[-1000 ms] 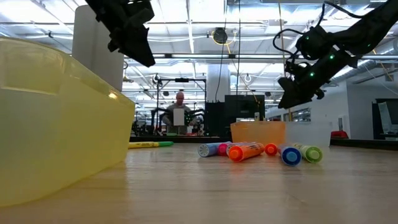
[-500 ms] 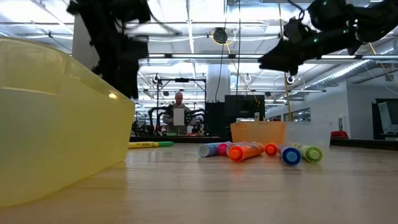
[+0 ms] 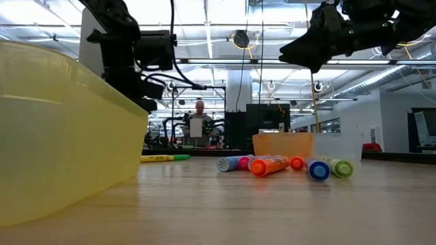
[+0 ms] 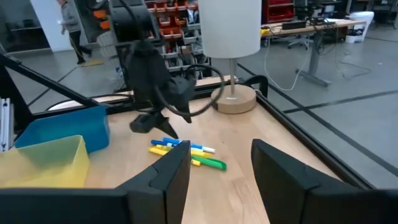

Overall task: Pick & Place Markers
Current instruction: Put the light blue marker pen into the transparent bin

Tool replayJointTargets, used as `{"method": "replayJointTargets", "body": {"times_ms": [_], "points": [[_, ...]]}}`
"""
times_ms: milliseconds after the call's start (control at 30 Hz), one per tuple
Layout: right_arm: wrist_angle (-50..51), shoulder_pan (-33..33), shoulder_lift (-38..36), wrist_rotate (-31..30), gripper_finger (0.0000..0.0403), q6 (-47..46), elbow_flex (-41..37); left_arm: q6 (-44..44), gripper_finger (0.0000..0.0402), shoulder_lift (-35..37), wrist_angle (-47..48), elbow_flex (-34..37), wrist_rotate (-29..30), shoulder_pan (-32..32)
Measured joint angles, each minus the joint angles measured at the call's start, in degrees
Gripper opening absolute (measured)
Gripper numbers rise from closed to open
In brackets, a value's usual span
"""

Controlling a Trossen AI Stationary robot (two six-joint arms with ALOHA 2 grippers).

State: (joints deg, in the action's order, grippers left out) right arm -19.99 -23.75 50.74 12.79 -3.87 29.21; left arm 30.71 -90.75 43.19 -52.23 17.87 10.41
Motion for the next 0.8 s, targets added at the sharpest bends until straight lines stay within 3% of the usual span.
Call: {"method": "replayJointTargets", "body": {"times_ms": [400, 800], "points": [[-0.34, 2.71, 0.02, -0.80, 0.0159, -0.82, 0.00, 0.27, 0.0226, -4.42, -0.96, -0.02, -0.02, 1.60], [-0.76, 2.85, 0.02, -0.76, 0.0157, -0.09, 0.00, -0.68, 0.0222, -5.67, -3.77, 0.00, -4.56, 2.34]]}}
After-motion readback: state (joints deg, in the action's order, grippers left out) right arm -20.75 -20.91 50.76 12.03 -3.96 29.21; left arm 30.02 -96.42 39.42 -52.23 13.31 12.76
